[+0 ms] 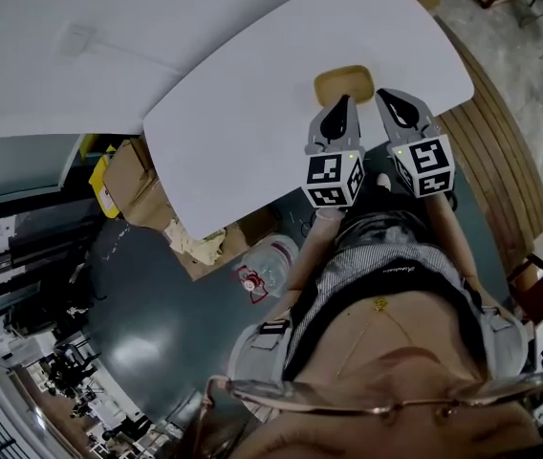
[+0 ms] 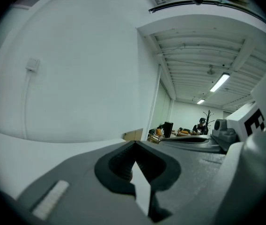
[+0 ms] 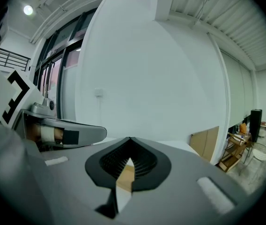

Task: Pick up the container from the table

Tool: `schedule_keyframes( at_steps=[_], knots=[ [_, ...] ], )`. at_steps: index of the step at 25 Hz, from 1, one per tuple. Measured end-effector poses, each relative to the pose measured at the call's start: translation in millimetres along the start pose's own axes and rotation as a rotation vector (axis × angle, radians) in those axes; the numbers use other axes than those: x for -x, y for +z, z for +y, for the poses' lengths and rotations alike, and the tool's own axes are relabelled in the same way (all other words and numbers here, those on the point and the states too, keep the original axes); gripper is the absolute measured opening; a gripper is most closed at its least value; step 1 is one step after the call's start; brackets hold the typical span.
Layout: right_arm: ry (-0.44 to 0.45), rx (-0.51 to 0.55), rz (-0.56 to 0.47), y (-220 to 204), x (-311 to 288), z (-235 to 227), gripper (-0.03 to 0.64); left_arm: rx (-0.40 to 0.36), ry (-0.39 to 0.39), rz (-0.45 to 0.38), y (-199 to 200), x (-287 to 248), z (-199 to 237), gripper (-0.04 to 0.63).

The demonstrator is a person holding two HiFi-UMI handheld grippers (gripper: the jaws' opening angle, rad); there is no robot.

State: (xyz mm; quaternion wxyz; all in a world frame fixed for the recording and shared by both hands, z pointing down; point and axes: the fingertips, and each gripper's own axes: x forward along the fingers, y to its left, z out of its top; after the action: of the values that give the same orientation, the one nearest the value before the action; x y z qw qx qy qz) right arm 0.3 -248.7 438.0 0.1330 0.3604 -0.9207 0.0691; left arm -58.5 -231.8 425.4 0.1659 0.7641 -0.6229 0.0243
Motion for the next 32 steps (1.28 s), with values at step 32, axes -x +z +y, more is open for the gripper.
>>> schedule_keyframes(
  at_steps=[32],
  knots=[
    [-0.037,-0.027,0.505,-163.5,-152.9,-53.4,0.026,0.207,0.142,0.488,-163.1,-94.2,175.1,0.0]
  ],
)
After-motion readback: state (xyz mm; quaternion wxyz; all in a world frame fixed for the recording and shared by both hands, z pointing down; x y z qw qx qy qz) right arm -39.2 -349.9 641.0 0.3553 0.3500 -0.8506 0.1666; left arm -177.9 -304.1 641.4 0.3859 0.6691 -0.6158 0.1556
